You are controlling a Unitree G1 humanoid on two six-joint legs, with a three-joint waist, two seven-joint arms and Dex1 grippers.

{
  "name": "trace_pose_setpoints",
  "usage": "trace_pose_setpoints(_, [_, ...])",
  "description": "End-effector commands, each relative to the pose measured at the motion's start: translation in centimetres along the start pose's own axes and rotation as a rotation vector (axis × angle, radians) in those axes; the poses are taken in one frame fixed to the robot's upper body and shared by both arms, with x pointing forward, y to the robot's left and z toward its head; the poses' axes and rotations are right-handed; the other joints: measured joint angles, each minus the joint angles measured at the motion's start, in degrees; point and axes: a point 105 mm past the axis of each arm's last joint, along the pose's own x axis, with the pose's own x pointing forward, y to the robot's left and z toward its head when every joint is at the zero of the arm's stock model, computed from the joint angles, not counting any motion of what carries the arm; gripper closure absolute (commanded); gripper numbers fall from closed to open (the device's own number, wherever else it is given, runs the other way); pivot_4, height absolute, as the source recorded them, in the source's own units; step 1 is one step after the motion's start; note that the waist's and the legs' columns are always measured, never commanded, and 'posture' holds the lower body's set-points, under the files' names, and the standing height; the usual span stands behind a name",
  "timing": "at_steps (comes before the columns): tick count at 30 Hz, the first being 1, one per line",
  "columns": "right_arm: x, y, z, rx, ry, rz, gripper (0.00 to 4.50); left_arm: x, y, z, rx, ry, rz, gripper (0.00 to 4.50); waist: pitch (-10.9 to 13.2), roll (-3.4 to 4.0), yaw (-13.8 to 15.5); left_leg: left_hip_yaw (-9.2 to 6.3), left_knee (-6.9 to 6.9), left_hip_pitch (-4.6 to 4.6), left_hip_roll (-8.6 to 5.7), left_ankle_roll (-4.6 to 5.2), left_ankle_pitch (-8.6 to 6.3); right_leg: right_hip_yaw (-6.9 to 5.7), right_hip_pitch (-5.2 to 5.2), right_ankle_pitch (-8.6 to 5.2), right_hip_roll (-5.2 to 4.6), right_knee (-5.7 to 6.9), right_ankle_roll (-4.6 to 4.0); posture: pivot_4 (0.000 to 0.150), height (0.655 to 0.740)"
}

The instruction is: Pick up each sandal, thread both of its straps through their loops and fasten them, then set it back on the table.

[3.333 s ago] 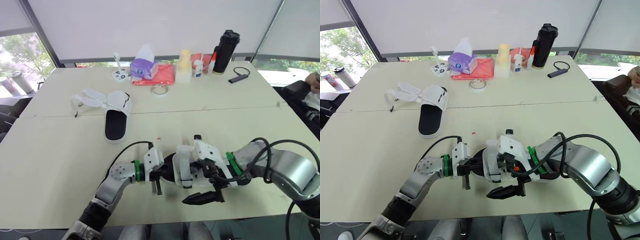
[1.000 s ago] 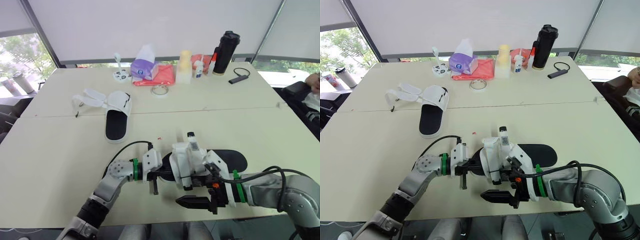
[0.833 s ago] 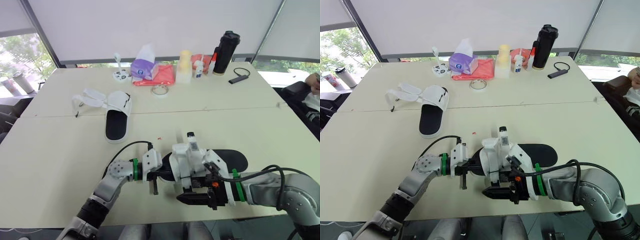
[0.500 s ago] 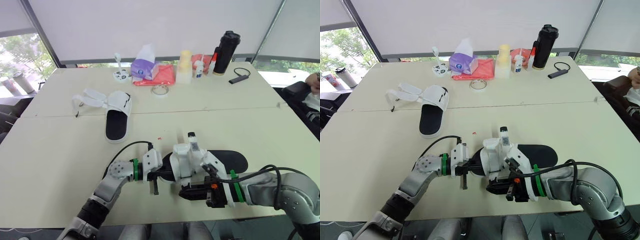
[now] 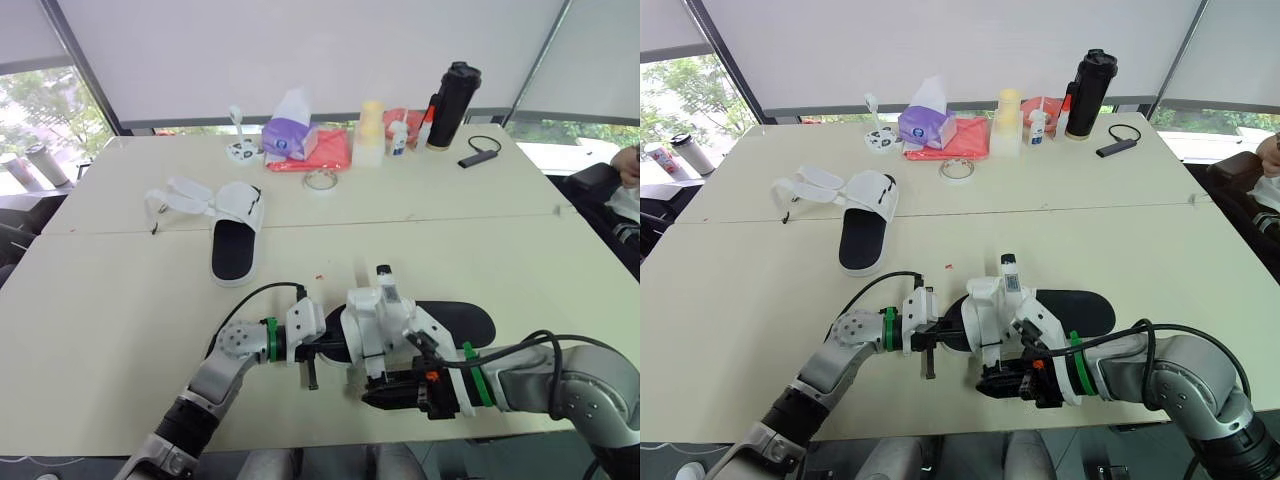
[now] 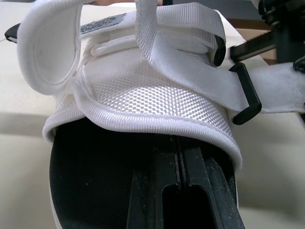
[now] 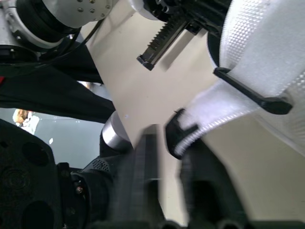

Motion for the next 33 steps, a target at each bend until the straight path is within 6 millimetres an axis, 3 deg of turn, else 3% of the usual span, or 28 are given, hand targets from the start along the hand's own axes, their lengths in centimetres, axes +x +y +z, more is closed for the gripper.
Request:
trace_pose_setpoints(1, [-0.2, 0.2, 0.3, -0.027, -0.005, -0.003, 2.14, 0.0, -0.6, -1.6, -0.037, 0.064, -0.003, 4.5, 0.0, 0.0, 0.0, 0.0, 0.0, 0.0, 0.0, 0.0, 0.0, 0.0, 0.0, 0.0, 0.0, 0.0, 0.0, 0.15, 0.74])
trace_pose_setpoints(17, [0.0, -0.9, 0.4, 0.03, -0.026, -0.032, 2.14, 0.1, -0.6, -1.5, -0.035, 0.063, -0.005, 4.5, 0.0, 0.0, 0.0, 0.0, -0.03, -0.01, 0.0, -0.01, -0.01, 0.0, 0.0, 0.0, -0.01, -0.04, 0.0, 0.15, 0.74])
trace_pose_setpoints(20, [-0.1, -0.8, 0.6, 0.04, -0.042, -0.02, 3.02, 0.1, -0.6, -1.5, -0.035, 0.062, -0.005, 4.5, 0.0, 0.0, 0.0, 0.01, -0.03, -0.01, 0.0, -0.01, -0.01, 0.0, 0.0, 0.0, -0.01, -0.06, -0.01, 0.15, 0.74])
trace_pose_setpoints(23, [-0.2, -0.7, 0.6, 0.037, -0.039, -0.016, 4.4, 0.1, -0.6, -1.5, -0.036, 0.061, -0.005, 4.5, 0.0, 0.0, 0.0, 0.01, -0.03, -0.01, 0.0, -0.01, -0.01, 0.0, 0.0, 0.0, -0.02, -0.06, 0.0, 0.15, 0.74])
trace_pose_setpoints(29, [-0.3, -0.4, 0.6, 0.031, -0.034, -0.002, 4.4, 0.2, -0.6, -1.5, -0.039, 0.059, -0.005, 4.5, 0.0, 0.0, 0.0, 0.01, -0.03, -0.02, 0.0, -0.01, -0.01, 0.0, -0.01, 0.0, -0.02, -0.06, 0.0, 0.15, 0.74])
trace_pose_setpoints(33, [-0.6, 0.8, -0.5, -0.012, 0.057, 0.033, 4.4, 0.3, -0.6, -1.5, -0.039, 0.059, -0.003, 4.5, 0.0, 0.0, 0.1, 0.01, -0.03, -0.06, -0.01, -0.01, -0.01, 0.0, -0.02, 0.0, -0.03, -0.09, 0.0, 0.15, 0.74])
